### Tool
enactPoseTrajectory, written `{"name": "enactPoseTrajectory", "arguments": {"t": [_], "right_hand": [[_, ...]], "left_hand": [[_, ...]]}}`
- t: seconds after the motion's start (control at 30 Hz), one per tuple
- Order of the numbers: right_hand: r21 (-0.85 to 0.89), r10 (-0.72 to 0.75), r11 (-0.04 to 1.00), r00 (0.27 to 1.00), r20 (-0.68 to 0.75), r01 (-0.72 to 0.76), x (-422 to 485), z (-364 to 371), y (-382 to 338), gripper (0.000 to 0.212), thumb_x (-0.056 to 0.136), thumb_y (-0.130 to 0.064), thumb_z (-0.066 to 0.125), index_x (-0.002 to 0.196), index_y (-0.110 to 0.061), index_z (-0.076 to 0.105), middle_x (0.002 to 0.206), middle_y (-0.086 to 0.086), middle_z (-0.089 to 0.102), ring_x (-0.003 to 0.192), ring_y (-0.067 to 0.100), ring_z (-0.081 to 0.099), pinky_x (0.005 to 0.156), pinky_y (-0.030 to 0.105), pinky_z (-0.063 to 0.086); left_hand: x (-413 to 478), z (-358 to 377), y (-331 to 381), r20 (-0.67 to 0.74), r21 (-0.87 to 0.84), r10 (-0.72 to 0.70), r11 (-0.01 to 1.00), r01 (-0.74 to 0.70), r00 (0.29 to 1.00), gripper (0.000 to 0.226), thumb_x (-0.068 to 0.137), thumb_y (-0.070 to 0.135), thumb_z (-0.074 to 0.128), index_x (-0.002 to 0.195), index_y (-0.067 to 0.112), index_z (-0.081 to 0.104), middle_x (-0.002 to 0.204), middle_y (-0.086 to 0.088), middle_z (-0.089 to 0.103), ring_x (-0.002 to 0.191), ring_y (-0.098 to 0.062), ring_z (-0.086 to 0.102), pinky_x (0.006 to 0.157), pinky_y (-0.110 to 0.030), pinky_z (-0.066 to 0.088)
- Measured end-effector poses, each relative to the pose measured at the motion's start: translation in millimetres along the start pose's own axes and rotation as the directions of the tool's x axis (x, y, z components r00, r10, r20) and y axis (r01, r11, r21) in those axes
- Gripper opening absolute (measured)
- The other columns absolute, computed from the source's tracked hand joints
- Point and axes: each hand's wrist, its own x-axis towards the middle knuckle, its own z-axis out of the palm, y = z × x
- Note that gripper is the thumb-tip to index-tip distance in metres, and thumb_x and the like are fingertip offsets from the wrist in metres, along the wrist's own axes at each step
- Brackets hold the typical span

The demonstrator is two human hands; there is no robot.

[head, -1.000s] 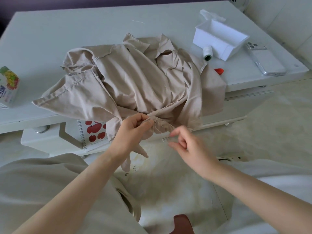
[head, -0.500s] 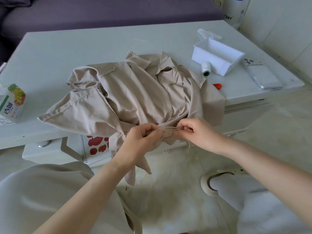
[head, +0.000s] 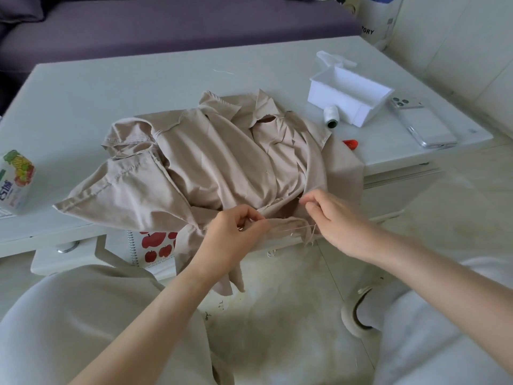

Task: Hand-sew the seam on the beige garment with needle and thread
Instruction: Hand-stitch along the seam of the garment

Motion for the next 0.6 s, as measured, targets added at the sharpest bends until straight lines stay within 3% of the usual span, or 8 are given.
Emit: {"name": "enactPoseTrajectory", "arguments": {"t": [0.13, 0.2, 0.27, 0.37, 0.47, 0.6], "right_hand": [[0.102, -0.117, 0.986, 0.981, -0.157, 0.134, -16, 9, -15, 0.029, 0.1, -0.005, 0.032, 0.113, -0.013, 0.057, 0.071, -0.017, 0.043, 0.067, -0.009, 0.048, 0.062, 0.006, 0.035], [0.12, -0.166, 0.974, 0.967, -0.193, 0.191, -23, 23, -17, 0.026, 0.097, 0.001, 0.035, 0.108, -0.008, 0.057, 0.068, -0.012, 0.046, 0.071, 0.0, 0.049, 0.065, 0.008, 0.035], [0.131, -0.178, 0.969, 0.962, -0.205, 0.207, -28, 37, -18, 0.019, 0.097, -0.001, 0.038, 0.105, -0.006, 0.054, 0.068, -0.009, 0.049, 0.072, 0.004, 0.049, 0.065, 0.007, 0.035], [0.122, -0.236, 0.956, 0.945, -0.226, 0.268, -31, 51, -17, 0.007, 0.095, -0.009, 0.05, 0.1, -0.012, 0.053, 0.067, -0.017, 0.041, 0.067, -0.004, 0.047, 0.063, 0.009, 0.036], [0.049, -0.294, 0.95, 0.934, -0.203, 0.31, -26, 53, -17, 0.017, 0.087, -0.012, 0.064, 0.101, -0.018, 0.056, 0.064, -0.018, 0.031, 0.065, -0.003, 0.043, 0.065, 0.02, 0.042], [0.024, -0.311, 0.947, 0.93, -0.198, 0.322, -15, 51, -22, 0.025, 0.082, -0.011, 0.071, 0.102, -0.018, 0.059, 0.064, -0.022, 0.029, 0.071, -0.013, 0.044, 0.066, 0.009, 0.037]], "left_hand": [[2, 1, -3, -0.018, -0.018, -0.018, 1.0, 0.018, 1.0, 0.009, 0.086, 0.022, 0.064, 0.078, 0.017, 0.066, 0.053, 0.007, 0.049, 0.046, -0.004, 0.042, 0.056, -0.023, 0.04], [3, 1, -6, -0.036, -0.007, -0.015, 1.0, 0.015, 0.999, 0.012, 0.088, 0.02, 0.063, 0.076, 0.021, 0.064, 0.05, 0.013, 0.05, 0.047, -0.001, 0.043, 0.058, -0.018, 0.041], [4, -1, -9, -0.053, 0.0, -0.015, 1.0, 0.015, 0.998, 0.015, 0.089, 0.018, 0.062, 0.075, 0.022, 0.063, 0.046, 0.015, 0.049, 0.048, 0.001, 0.044, 0.055, -0.01, 0.039], [2, -4, -12, -0.061, -0.002, -0.027, 1.0, 0.027, 0.998, 0.013, 0.09, 0.016, 0.061, 0.078, 0.018, 0.064, 0.054, 0.01, 0.052, 0.051, 0.0, 0.045, 0.052, -0.007, 0.037], [0, -7, -13, -0.049, -0.003, -0.046, 0.999, 0.046, 0.998, 0.01, 0.09, 0.015, 0.06, 0.082, 0.015, 0.066, 0.064, -0.003, 0.056, 0.056, -0.002, 0.047, 0.052, -0.008, 0.038], [-3, -8, -12, -0.019, -0.013, -0.053, 0.999, 0.053, 0.998, 0.01, 0.09, 0.016, 0.06, 0.082, 0.015, 0.066, 0.067, -0.007, 0.058, 0.058, -0.005, 0.048, 0.053, -0.008, 0.038]]}}
